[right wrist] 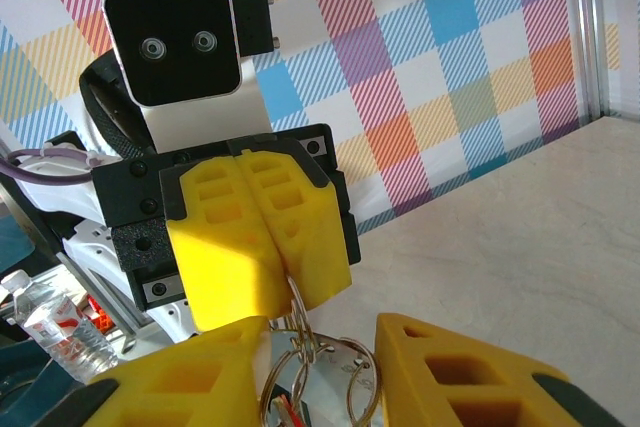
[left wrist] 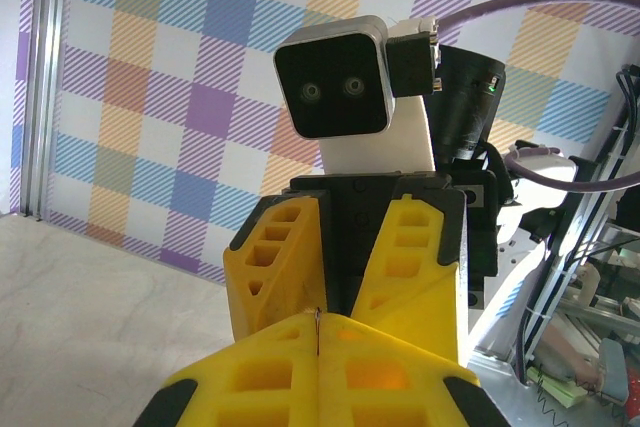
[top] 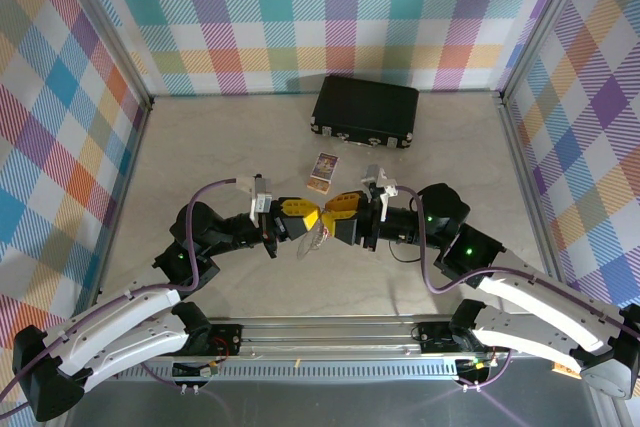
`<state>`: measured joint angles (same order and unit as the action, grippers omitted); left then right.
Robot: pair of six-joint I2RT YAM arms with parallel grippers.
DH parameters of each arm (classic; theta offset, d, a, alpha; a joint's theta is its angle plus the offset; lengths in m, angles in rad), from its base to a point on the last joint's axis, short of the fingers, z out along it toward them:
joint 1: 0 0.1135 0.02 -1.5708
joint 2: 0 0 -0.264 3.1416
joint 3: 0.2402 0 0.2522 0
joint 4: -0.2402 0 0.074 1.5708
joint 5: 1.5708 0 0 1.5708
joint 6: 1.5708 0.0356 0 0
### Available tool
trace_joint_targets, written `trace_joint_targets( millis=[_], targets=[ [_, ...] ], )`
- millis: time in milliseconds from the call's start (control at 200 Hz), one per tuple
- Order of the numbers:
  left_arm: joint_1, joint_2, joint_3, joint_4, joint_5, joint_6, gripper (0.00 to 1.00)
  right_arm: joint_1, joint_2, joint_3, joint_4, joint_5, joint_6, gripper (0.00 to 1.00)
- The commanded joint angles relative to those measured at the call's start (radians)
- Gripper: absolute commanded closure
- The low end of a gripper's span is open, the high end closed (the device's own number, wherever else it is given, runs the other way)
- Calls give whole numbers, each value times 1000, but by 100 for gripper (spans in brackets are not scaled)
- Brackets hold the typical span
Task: Put the keys on the keyring
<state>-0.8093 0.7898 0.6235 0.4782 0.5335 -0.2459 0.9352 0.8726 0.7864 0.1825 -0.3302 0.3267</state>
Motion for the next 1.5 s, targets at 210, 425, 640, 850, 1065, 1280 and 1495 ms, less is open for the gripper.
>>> trace_joint_targets(
  millis=[210,425,640,850,1065,1280,1495],
  targets=[
    [-1,-20,-8,70,9,-2,100,-6,24,2,34,-27,3,76],
    [-1,-15,-11,68,5,0,100,-6,17,-8,46,-23,-7,96],
    [-1,-23,10,-63,-10,33,100,-6,5,2,-6,-20,-67,100],
    [-1,-35,88,-331,-55,105,80,-6,18,118,-267,12,-252,100],
    [-1,-19,219,-624,-41,193,71,-5,61,215,-447,-1,-402,100],
    [-1,11,320,-813,14,269,75,-6,75,250,-502,-23,-522,100],
    [-1,76,366,-862,66,300,79,-6,91,278,-530,-36,-560,100]
  ],
)
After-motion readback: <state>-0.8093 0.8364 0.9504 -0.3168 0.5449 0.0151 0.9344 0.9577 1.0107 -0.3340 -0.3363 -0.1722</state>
